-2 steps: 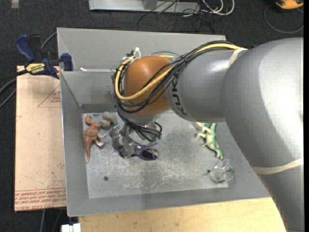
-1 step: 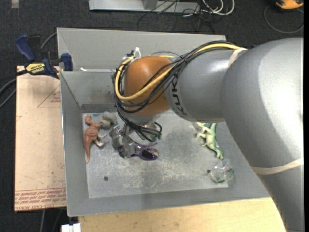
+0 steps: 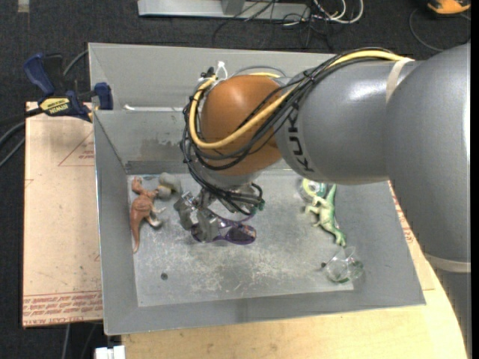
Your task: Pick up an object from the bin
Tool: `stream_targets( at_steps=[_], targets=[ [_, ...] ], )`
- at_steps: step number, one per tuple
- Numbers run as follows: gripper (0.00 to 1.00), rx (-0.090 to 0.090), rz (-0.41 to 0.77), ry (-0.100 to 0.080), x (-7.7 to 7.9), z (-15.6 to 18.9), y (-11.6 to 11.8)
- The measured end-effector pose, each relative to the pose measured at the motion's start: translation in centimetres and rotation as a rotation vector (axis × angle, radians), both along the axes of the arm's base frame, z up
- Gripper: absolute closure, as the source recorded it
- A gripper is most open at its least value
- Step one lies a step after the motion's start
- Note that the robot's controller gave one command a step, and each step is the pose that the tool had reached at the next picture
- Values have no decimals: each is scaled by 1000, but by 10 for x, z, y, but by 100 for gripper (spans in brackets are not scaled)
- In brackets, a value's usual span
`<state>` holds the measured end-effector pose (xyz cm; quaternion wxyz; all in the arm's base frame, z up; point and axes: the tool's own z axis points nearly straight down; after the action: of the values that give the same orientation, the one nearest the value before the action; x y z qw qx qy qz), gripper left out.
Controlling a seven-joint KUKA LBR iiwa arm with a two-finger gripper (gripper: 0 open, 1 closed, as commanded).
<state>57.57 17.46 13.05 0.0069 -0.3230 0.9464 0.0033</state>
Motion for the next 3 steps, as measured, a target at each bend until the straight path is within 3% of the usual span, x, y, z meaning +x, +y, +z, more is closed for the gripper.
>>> stream_targets(
  at_steps=[1, 2, 3],
  targets=[
    [100, 1, -53, -1, 28, 25, -3],
    [0, 0, 96, 0, -29, 26, -1],
    [0, 1, 94, -2, -28, 26, 0]
  ],
)
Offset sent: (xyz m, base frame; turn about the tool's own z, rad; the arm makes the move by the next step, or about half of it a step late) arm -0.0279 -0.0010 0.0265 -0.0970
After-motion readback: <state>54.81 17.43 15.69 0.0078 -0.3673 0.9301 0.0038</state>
